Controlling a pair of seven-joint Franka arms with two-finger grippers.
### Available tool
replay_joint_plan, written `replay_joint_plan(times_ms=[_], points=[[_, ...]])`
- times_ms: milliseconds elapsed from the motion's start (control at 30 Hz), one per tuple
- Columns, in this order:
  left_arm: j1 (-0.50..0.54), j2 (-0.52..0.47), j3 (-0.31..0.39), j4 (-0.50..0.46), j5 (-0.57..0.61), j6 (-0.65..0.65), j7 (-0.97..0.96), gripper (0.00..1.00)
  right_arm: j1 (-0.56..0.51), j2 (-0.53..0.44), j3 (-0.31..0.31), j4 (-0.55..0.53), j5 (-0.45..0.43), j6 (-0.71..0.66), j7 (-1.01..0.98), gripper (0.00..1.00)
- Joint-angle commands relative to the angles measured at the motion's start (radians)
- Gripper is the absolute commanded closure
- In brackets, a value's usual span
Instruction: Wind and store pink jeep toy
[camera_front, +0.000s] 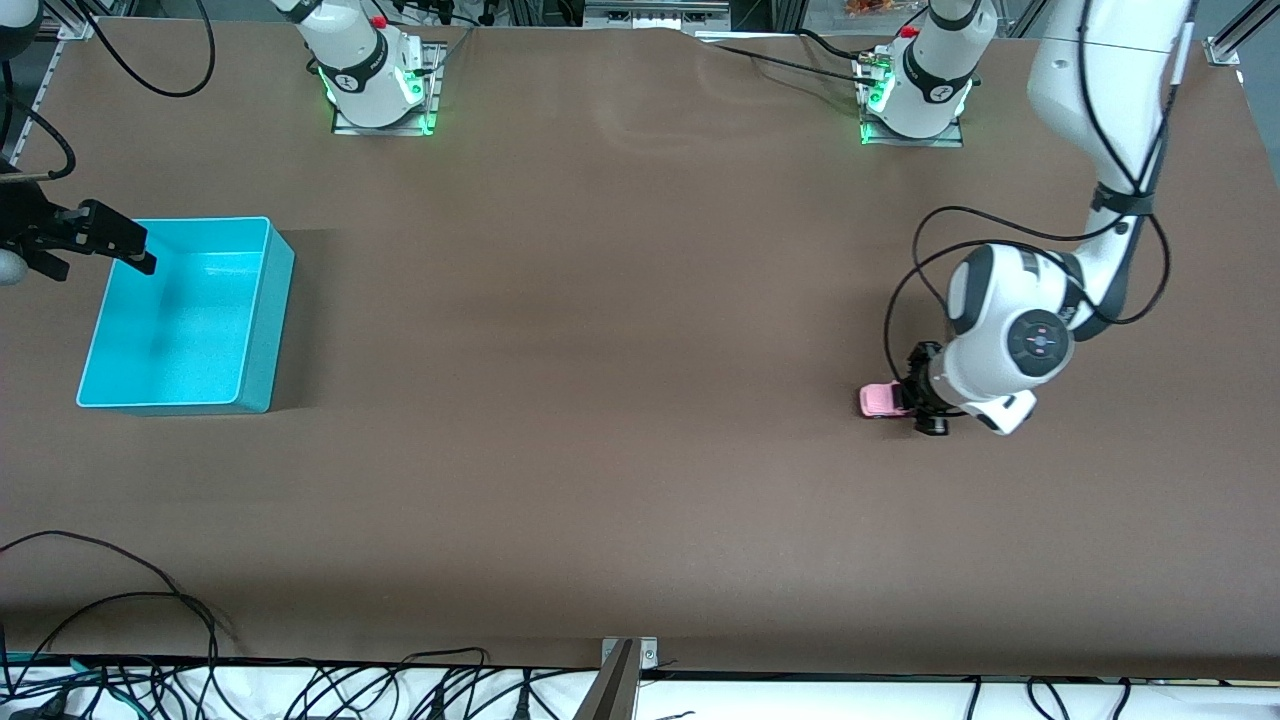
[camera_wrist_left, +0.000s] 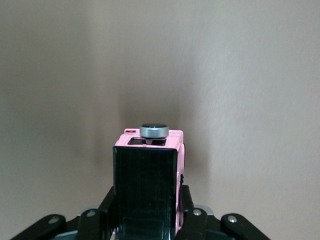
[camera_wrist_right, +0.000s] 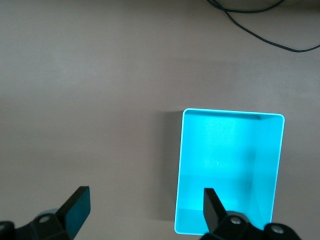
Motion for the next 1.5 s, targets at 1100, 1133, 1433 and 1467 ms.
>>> replay_joint_plan(times_ms=[1100, 1133, 1433, 1467], points=[[-0.087, 0.085, -0.002, -0.008, 0.024, 0.102, -0.134, 0.85, 0.005, 0.004, 0.000, 0.012, 0.000, -0.012, -0.001, 0.00], [-0.086, 0.085, -0.002, -0.009, 0.024, 0.102, -0.132, 0.85, 0.005, 0.004, 0.000, 0.012, 0.000, -0.012, -0.001, 0.00], [-0.052, 0.086, -0.001, -0.021, 0.026, 0.101, -0.080, 0.85, 0.004, 0.004, 0.000, 0.012, 0.000, -0.010, -0.001, 0.00], [-0.046, 0.086, -0.001, -0.021, 0.026, 0.101, -0.078, 0.85, 0.004, 0.004, 0.000, 0.013, 0.000, -0.010, -0.001, 0.00]])
